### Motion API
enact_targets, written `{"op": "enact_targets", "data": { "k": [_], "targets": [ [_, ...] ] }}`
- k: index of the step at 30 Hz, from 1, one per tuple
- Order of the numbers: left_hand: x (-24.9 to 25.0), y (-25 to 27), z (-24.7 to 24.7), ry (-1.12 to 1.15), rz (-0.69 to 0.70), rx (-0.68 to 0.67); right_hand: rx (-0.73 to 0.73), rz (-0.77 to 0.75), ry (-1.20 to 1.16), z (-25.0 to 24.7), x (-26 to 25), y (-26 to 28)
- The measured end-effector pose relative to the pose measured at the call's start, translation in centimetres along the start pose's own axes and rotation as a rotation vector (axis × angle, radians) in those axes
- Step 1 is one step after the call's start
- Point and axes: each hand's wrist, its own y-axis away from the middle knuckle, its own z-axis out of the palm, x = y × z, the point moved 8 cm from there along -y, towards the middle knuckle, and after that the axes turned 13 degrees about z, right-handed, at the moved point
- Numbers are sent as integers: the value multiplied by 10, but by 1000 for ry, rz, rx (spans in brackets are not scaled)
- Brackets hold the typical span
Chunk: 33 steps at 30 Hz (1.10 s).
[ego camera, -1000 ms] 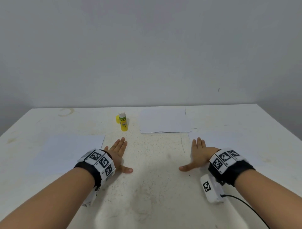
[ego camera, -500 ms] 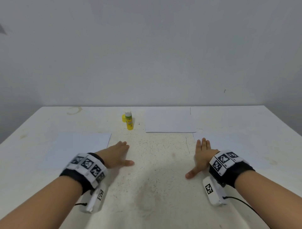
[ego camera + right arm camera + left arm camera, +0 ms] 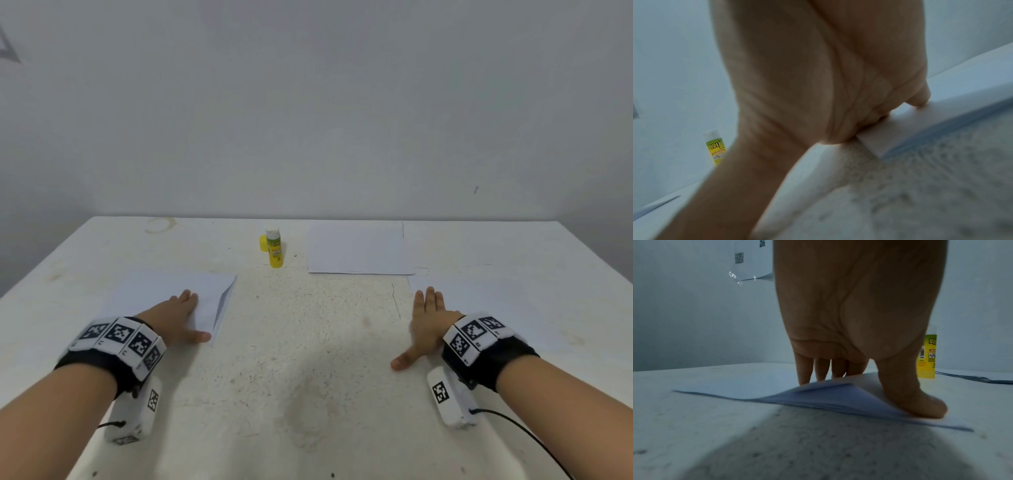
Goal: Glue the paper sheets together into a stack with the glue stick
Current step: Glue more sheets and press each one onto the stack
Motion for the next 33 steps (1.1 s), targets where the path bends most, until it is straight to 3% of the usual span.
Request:
{"op": "enact_targets", "data": {
  "k": [3, 9, 14, 19, 24, 28, 33],
  "targets": [
    [-2, -1, -5, 17, 10, 23, -2, 3, 4, -1, 0, 0],
    [-20, 5, -41, -25, -6, 453, -6, -1, 10, 0, 0, 0],
    [17, 20, -62, -120, 52, 609, -3, -6, 16, 0, -1, -2],
    [113, 23, -66, -220, 253, 488, 14, 1, 23, 0, 0, -1],
    [191, 2, -35, -166, 392, 287, 46, 12, 13, -2, 1, 2],
    [216, -17, -9, -113, 395, 128, 64, -1, 15, -7, 0, 0],
    [210, -23, -10, -142, 466, 48, 123, -78, -46, -31, 2, -8]
  ]
}}
